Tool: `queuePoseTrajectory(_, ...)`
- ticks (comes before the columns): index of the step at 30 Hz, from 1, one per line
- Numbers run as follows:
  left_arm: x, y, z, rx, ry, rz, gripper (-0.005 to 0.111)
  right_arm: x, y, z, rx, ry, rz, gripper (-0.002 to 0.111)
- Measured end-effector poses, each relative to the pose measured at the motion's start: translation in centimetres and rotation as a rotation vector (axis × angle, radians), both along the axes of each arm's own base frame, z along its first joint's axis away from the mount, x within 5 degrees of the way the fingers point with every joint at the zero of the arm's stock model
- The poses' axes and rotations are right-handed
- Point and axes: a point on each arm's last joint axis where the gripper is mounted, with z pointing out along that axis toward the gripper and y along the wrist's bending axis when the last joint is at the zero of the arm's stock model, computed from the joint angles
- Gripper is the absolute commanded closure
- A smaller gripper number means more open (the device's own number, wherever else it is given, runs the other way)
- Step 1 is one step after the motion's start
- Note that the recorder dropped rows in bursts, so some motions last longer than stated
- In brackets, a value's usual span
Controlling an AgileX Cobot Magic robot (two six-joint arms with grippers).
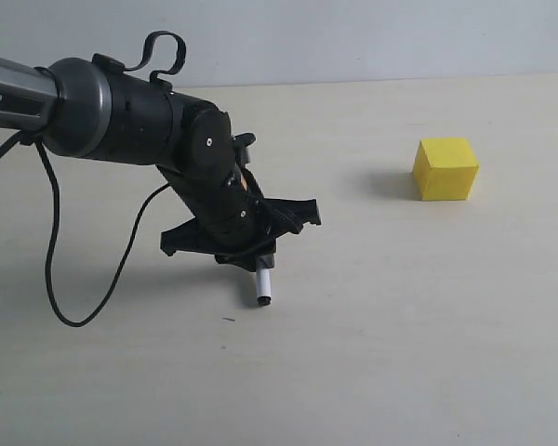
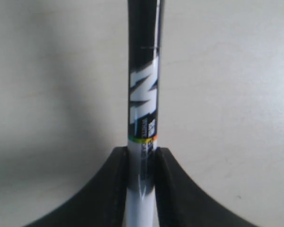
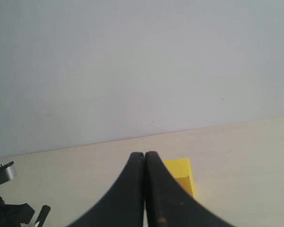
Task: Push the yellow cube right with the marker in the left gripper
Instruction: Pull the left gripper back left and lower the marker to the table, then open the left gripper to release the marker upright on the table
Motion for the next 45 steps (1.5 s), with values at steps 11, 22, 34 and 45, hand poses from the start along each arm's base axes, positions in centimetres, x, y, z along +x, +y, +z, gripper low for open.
queuePoseTrajectory(11,0.0,0.0,-0.2,0.005,0.004,0.001,0.105,0.0,0.0,0.0,0.0,0.0,0.0,0.108)
queuePoseTrajectory(22,0.0,0.0,-0.2,0.005,-0.001,-0.001,0.073,0.0,0.0,0.0,0.0,0.0,0.0,0.108)
queuePoseTrajectory(34,0.1,0.0,-0.2,0.005,-0.009,-0.004,0.071,0.0,0.0,0.0,0.0,0.0,0.0,0.108)
queuePoseTrajectory(45,0.4,0.7,1.7,0.028,0.021,-0.013,0.071,0.0,0.0,0.0,0.0,0.0,0.0,0.108)
